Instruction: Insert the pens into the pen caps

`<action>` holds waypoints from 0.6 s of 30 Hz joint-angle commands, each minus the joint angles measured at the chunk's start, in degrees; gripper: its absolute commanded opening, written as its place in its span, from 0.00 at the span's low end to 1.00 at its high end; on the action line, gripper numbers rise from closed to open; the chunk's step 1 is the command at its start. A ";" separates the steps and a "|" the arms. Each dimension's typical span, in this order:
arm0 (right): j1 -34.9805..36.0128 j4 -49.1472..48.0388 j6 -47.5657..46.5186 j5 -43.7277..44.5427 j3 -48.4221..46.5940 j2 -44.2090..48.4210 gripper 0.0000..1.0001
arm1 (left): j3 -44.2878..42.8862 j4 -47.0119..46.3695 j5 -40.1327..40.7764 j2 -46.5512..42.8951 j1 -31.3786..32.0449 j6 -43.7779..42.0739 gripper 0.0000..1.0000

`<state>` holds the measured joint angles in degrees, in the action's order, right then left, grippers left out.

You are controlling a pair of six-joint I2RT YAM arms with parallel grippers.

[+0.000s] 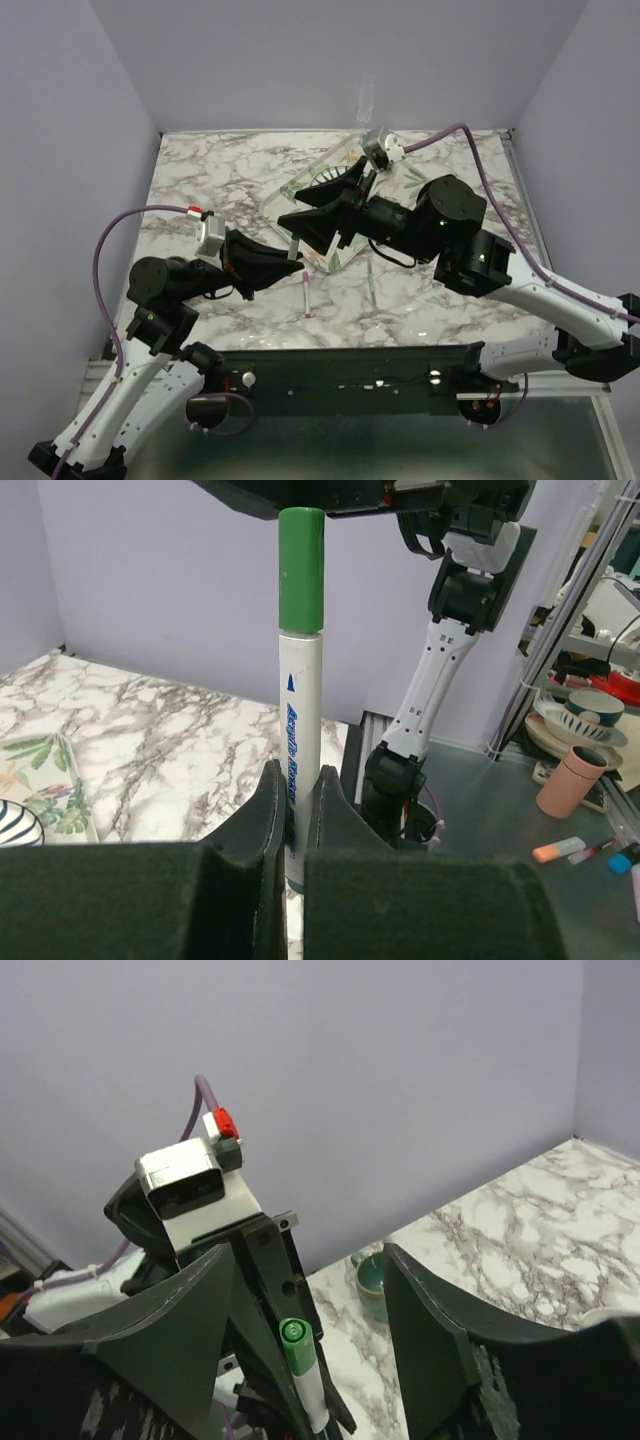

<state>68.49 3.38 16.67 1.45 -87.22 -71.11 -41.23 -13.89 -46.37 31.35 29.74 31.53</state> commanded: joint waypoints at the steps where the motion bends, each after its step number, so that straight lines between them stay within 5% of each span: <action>1: -0.02 3.92 -1.64 -6.37 -4.01 -3.15 0.66 | -0.34 1.41 -1.71 -0.59 -0.21 1.25 0.00; 18: -0.11 -2.85 1.97 -6.82 3.54 -2.19 0.38 | -0.08 0.71 -0.21 -0.50 -0.21 1.78 0.00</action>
<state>68.49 2.72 17.72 -4.75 -86.46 -74.78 -41.23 -12.53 -46.57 31.14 29.74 32.67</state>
